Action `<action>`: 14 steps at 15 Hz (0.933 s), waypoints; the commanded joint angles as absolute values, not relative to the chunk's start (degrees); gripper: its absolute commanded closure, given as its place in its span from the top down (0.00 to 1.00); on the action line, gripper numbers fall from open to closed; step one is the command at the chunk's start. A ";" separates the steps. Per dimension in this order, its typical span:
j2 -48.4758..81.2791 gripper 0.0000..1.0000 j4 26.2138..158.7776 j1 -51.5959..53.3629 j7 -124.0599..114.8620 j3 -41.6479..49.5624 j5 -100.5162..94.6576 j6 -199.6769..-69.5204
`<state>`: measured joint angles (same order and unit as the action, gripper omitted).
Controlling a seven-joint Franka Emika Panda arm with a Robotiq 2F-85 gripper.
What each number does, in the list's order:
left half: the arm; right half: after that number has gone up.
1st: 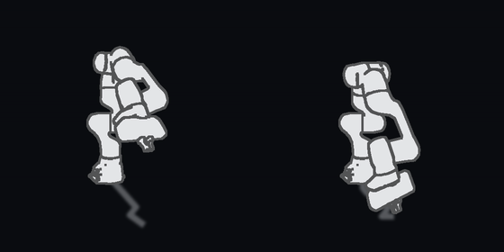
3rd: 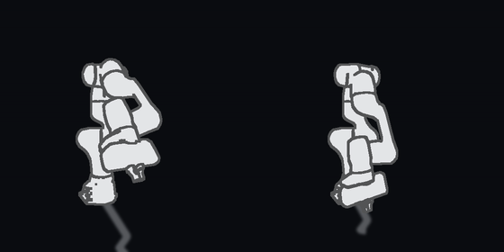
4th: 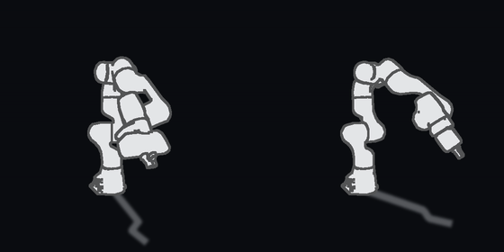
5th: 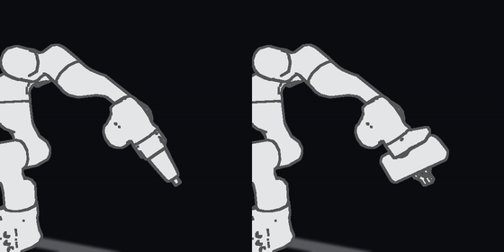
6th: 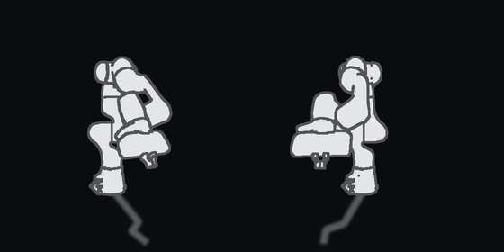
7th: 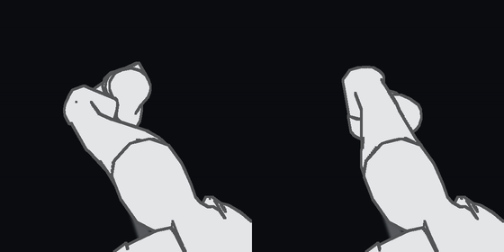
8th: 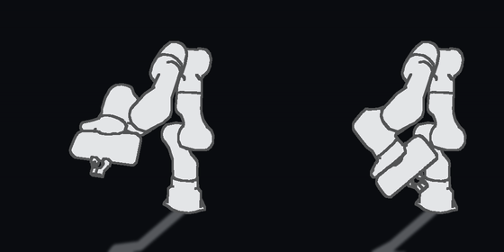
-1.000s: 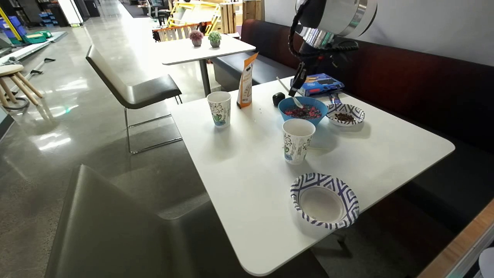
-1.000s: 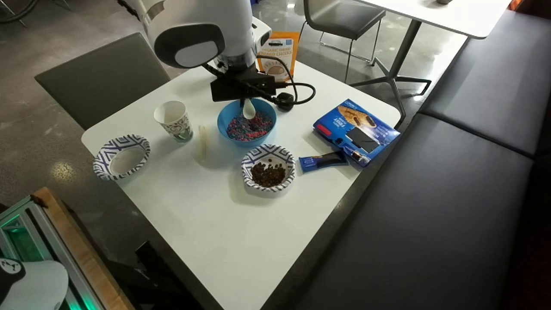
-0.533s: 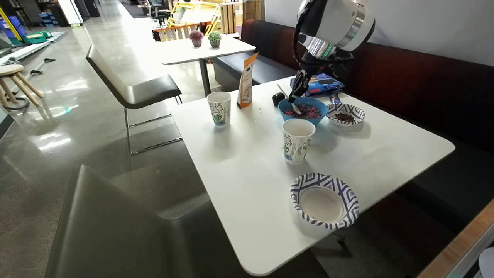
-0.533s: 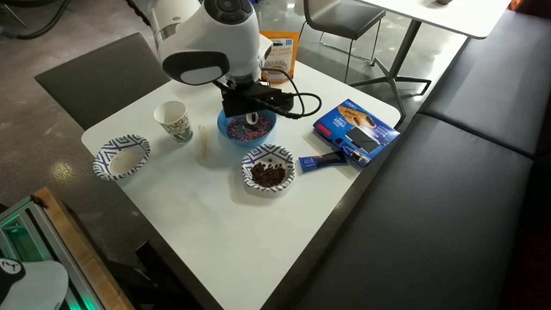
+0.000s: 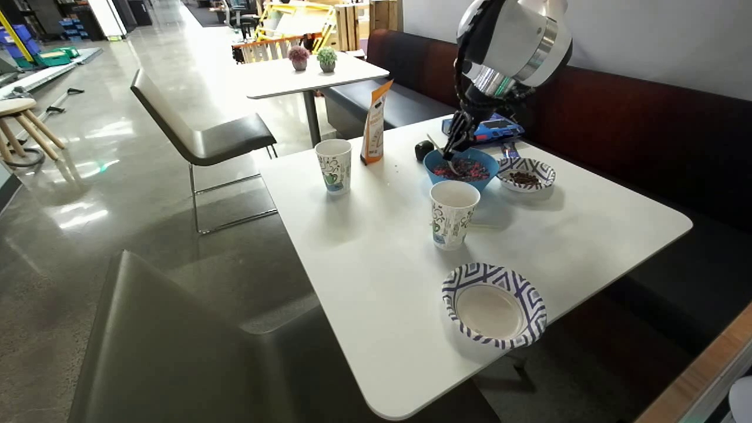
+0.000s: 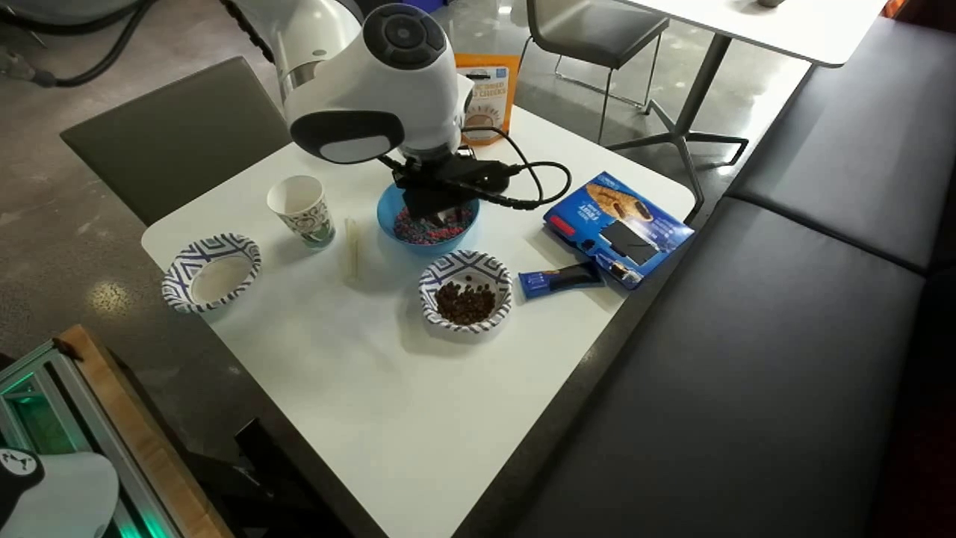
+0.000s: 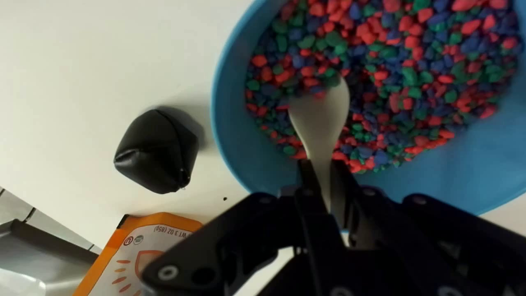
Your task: Use the plastic spoon to put some of the contents of the blue bowl into the paper cup next to the orange packet
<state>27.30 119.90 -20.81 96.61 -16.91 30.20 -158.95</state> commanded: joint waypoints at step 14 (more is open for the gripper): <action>26.00 0.04 124.07 -16.99 91.67 -12.77 21.93 -161.18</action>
<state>27.59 121.33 -19.48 95.64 -15.06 25.12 -161.11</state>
